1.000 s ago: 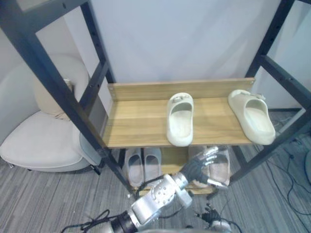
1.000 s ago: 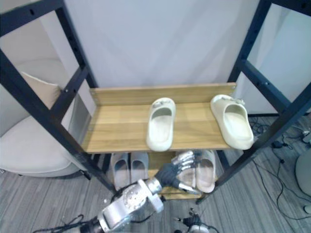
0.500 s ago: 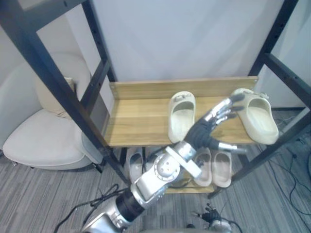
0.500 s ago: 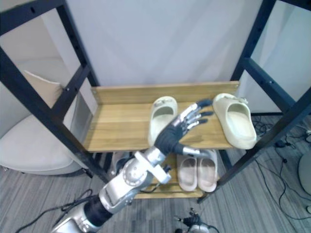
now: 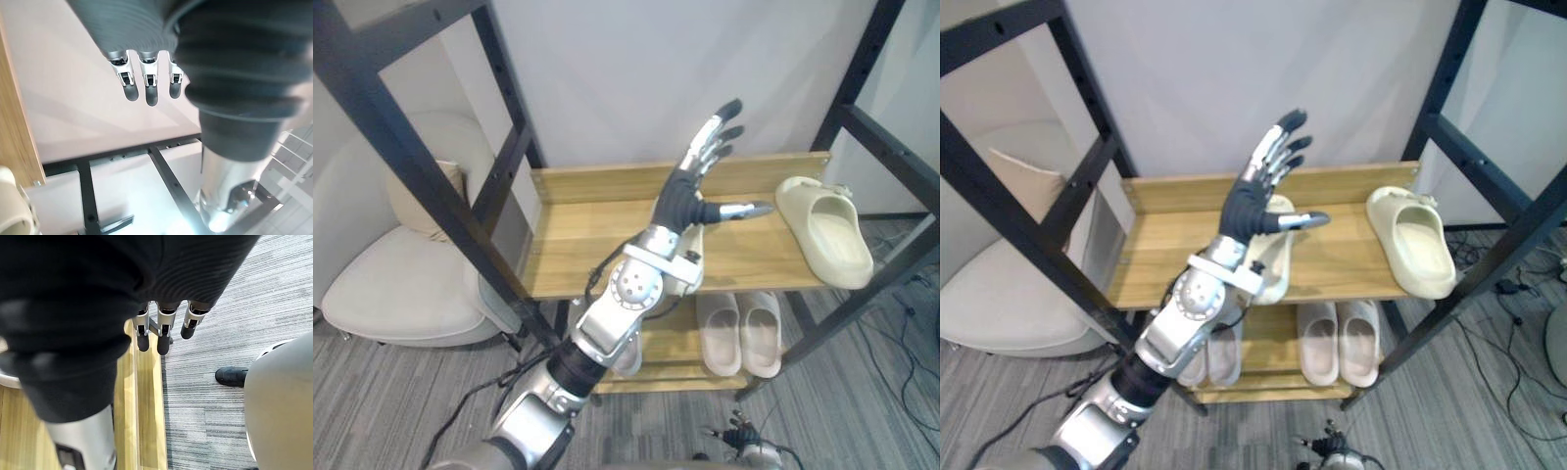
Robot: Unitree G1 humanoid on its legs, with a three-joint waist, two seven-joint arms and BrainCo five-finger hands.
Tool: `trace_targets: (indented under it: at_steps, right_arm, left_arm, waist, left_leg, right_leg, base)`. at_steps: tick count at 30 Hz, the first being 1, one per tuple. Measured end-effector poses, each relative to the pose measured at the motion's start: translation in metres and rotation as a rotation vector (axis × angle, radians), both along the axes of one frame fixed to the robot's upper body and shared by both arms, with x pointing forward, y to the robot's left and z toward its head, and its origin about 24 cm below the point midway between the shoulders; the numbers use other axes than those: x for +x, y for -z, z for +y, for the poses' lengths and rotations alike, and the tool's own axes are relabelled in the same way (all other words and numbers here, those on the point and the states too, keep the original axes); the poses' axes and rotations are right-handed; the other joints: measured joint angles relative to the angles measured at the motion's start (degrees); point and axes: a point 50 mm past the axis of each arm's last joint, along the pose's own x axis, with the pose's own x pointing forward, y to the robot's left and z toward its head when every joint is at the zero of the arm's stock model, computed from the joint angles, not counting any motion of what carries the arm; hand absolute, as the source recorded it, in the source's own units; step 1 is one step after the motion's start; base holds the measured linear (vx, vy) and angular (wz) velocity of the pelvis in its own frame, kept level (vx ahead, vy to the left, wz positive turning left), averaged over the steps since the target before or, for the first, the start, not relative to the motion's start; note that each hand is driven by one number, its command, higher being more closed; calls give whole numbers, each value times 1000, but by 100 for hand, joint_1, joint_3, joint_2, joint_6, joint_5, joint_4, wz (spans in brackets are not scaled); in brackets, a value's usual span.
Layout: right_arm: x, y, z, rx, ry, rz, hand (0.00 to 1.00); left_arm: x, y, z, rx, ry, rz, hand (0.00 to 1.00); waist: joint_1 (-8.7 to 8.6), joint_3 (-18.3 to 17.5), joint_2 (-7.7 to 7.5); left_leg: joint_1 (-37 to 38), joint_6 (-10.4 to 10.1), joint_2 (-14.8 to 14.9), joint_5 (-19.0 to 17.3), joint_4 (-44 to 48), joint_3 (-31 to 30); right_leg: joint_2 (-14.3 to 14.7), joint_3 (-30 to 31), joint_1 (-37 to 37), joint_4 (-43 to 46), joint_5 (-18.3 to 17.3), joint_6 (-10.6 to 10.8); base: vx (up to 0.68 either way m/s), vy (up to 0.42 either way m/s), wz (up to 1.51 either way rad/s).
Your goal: Organize the slippers on the shoe rack
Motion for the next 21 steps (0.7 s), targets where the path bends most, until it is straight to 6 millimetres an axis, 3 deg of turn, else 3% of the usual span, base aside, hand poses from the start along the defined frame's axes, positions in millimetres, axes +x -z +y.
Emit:
trace_targets:
  at_steps: [3, 9, 21]
  right_arm:
    - [3, -2, 0, 0, 2, -15, 0]
    - [8, -4, 2, 11, -3, -37, 0]
    - [14, -8, 4, 27, 31, -71, 0]
  left_arm:
    - [19, 21, 16, 89, -100, 72, 0]
    - [33, 40, 41, 183, -253, 119, 0]
    - [47, 48, 77, 327, -516, 98, 0]
  waist:
    - [-64, 43, 28]
    - [-120, 189, -12]
    - [-247, 393, -141]
  left_leg:
    - [17, -11, 6, -6, -13, 29]
    - [17, -29, 42, -17, -35, 35]
    - [9, -21, 34, -21, -81, 78]
  right_leg:
    - [40, -27, -4, -27, 9, -13]
    - [75, -56, -19, -45, 12, -25]
    - [77, -137, -56, -50, 92, -62]
  base:
    - [0, 0, -5]
    - [0, 0, -1]
    - [-4, -1, -1]
